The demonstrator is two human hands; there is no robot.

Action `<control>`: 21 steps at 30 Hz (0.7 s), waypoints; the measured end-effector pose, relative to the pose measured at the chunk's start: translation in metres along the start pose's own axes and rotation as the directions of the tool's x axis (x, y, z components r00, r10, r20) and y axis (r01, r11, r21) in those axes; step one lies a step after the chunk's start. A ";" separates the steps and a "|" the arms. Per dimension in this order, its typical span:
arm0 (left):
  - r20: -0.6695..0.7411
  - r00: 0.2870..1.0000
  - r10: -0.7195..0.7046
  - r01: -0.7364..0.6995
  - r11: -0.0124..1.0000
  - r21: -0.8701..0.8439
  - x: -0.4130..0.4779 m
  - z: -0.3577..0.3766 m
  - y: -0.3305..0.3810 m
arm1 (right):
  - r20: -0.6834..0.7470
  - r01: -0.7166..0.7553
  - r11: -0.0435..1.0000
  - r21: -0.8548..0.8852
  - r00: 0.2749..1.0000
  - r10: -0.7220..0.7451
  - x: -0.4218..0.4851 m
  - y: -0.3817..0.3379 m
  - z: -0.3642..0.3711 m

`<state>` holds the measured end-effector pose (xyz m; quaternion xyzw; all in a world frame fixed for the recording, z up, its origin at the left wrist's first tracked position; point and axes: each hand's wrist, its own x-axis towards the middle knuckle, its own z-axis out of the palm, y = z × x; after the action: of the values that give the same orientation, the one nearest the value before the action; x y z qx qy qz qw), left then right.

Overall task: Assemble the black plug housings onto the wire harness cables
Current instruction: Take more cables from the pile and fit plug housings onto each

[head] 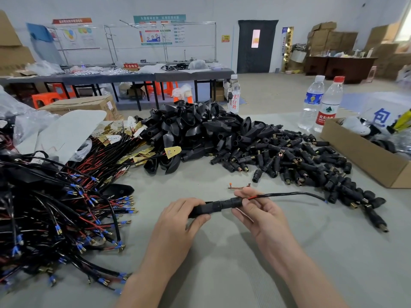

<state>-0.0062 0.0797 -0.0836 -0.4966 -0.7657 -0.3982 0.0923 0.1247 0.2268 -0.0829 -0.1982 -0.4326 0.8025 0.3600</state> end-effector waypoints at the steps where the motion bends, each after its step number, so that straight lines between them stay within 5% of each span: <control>1: -0.005 1.000 0.007 -0.007 1.000 0.003 0.000 0.000 0.000 | -0.002 0.002 1.000 -0.003 1.000 -0.002 0.000 0.000 0.000; 21: -0.008 1.000 -0.003 0.002 0.996 -0.094 0.001 0.002 -0.003 | -0.001 0.036 0.999 -0.005 0.999 -0.036 -0.004 -0.004 0.002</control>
<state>-0.0088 0.0815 -0.0859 -0.4979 -0.7463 -0.4359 0.0717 0.1277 0.2238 -0.0785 -0.1916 -0.4379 0.7947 0.3742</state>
